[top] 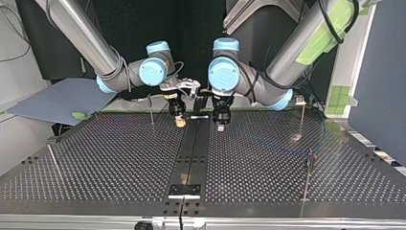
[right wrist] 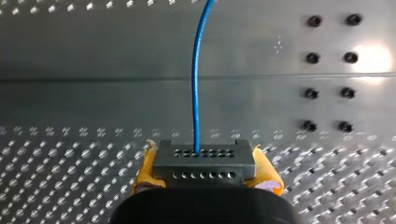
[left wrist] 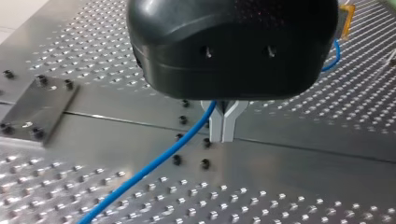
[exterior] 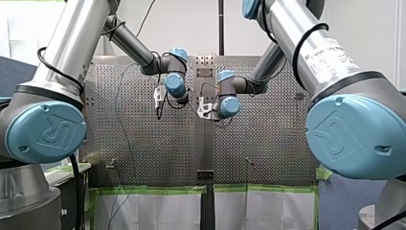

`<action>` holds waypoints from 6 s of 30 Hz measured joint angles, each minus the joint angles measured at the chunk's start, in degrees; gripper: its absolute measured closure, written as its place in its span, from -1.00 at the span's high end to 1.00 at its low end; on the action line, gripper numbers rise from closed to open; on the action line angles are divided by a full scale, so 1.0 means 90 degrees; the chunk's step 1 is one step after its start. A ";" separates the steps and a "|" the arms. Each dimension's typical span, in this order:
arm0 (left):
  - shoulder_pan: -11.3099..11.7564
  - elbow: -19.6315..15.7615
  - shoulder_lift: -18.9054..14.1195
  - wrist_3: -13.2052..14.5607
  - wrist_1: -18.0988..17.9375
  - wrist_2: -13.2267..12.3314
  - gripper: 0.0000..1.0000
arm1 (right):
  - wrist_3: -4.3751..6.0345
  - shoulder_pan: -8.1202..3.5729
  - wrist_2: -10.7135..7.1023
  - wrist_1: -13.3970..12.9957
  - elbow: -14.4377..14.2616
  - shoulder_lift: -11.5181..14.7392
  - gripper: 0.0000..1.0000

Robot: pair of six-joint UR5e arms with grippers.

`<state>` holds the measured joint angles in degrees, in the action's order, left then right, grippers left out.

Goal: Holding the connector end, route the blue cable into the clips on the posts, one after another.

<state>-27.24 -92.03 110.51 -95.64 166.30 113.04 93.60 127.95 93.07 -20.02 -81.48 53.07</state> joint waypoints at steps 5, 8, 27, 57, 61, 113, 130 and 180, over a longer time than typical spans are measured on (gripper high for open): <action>-0.0081 -0.0092 0.0230 0.0092 -0.0075 0.0002 -1.00 | -0.0035 -0.0018 0.0060 0.0008 -0.0089 -0.0007 -1.00; -0.0111 -0.0101 0.0399 0.0125 -0.0079 0.0004 -1.00 | -0.0043 -0.0042 0.0107 0.0007 -0.0173 -0.0008 -1.00; -0.0578 -0.0103 0.1597 -0.0073 -0.0893 0.0016 -1.00 | -0.0087 -0.0152 0.0572 -0.0377 -0.1167 -0.0018 -1.00; -0.1233 -0.0099 0.3095 -0.0189 -0.1778 -0.0085 -1.00 | -0.0098 -0.0708 0.0508 -0.1881 -0.2852 -0.0031 -1.00; -0.1252 -0.0099 0.3113 -0.0192 -0.1796 -0.0104 -1.00 | -0.0107 -0.0728 0.0500 -0.1887 -0.2892 -0.0031 -1.00; -0.2188 0.1507 0.4422 -0.1129 -0.2652 0.0485 -0.95 | -0.0151 -0.2235 -0.0662 -0.3513 -0.3315 -0.1004 -1.00; -0.2374 0.2285 0.4884 -0.1222 -0.2856 0.0761 -0.95 | -0.0155 -0.2543 -0.1194 -0.3617 -0.3226 -0.1021 -1.00; -0.2222 0.3448 0.5853 -0.1429 -0.2975 0.0392 -0.91 | 0.0285 -0.3404 -0.2475 -0.3283 -0.2100 -0.1727 -1.00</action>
<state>-47.24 -61.01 163.18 -108.50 139.53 116.56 96.16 97.31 70.80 -49.56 -100.37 37.53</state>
